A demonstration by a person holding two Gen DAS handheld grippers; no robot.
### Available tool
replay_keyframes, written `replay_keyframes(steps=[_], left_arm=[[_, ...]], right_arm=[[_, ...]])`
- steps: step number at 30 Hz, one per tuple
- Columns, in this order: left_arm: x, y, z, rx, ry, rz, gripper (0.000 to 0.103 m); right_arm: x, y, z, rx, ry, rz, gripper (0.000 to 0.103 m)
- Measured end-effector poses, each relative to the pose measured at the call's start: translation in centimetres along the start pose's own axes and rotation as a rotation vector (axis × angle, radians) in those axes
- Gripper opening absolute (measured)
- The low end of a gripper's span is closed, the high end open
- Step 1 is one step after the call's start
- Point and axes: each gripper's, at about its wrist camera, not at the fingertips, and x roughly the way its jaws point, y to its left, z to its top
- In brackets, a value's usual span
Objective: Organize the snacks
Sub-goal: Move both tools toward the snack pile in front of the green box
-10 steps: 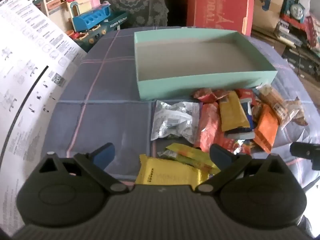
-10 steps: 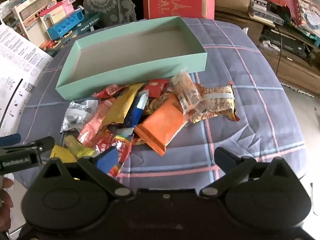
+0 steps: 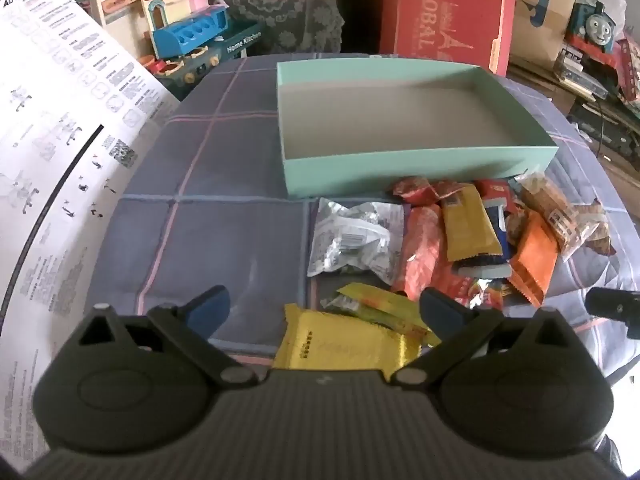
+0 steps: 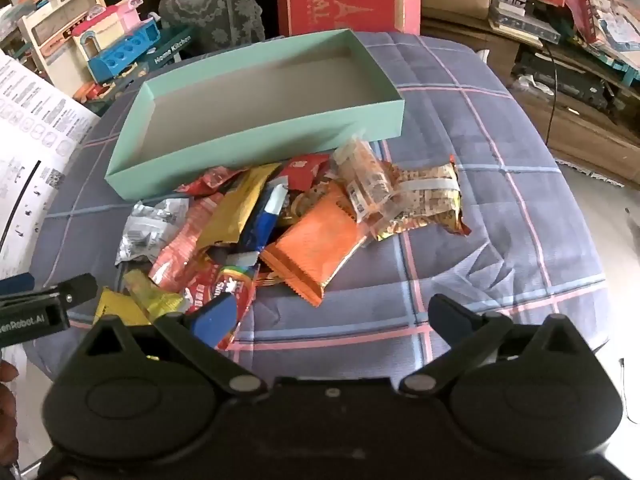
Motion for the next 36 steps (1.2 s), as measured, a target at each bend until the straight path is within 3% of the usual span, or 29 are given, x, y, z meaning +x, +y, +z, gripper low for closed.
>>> replay_keyframes(steps=[36], left_arm=[[-0.3,-0.4,-1.2,0.021,0.046,0.004,0.103]], right_arm=[[0.1,-1.1,-1.4,0.059,0.031,0.016,0.103]])
